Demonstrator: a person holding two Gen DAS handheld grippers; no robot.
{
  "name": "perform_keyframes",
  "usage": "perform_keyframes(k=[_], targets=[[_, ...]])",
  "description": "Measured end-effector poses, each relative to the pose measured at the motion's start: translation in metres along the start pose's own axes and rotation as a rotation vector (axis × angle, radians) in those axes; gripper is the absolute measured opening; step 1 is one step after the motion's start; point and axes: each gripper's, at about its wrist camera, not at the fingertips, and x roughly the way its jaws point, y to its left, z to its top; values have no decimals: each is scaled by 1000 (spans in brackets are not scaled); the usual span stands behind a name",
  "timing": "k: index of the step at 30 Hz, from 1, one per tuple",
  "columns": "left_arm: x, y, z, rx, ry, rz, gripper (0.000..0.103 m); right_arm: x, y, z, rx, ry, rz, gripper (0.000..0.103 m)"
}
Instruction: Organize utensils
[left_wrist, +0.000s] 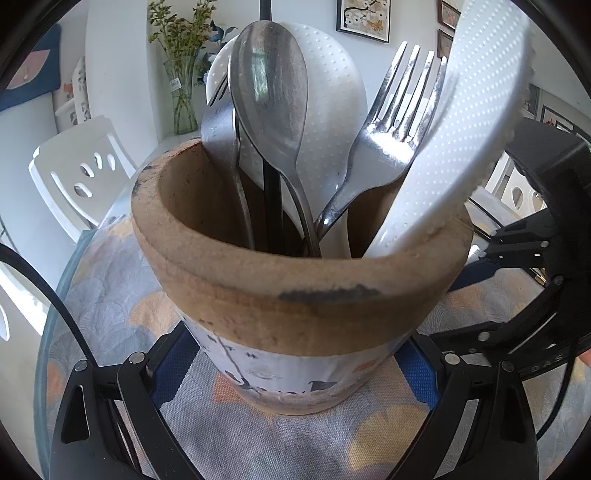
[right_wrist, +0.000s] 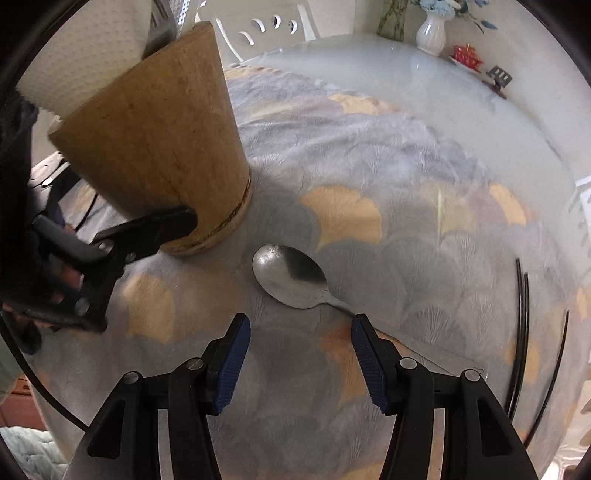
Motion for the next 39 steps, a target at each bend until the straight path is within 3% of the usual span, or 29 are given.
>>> perform_keyframes(k=[9, 15, 18, 22, 25, 26, 28, 29, 39], targets=[[0, 0, 0, 0, 0, 0, 96, -3, -6, 11, 1, -28, -52, 57], [0, 0, 0, 0, 0, 0, 96, 6, -13, 17, -4, 11, -14, 58], [-1, 0, 0, -1, 1, -1, 96, 11, -1, 27, -50, -2, -36, 59], [-1, 1, 0, -1, 0, 0, 96, 13, -8, 31, 3, -17, 0, 59], [-1, 1, 0, -1, 0, 0, 96, 12, -11, 31, 6, -39, -9, 47], [-1, 1, -1, -2, 1, 0, 96, 11, -13, 33, 11, -41, -18, 36], [-1, 1, -1, -2, 0, 0, 97, 11, -17, 42, 31, -35, -23, 30], [-1, 1, -1, -1, 0, 0, 97, 9, -22, 44, 42, -38, -17, 17], [-1, 2, -1, -3, 1, -1, 97, 24, -56, 68, 151, -11, 24, 8]])
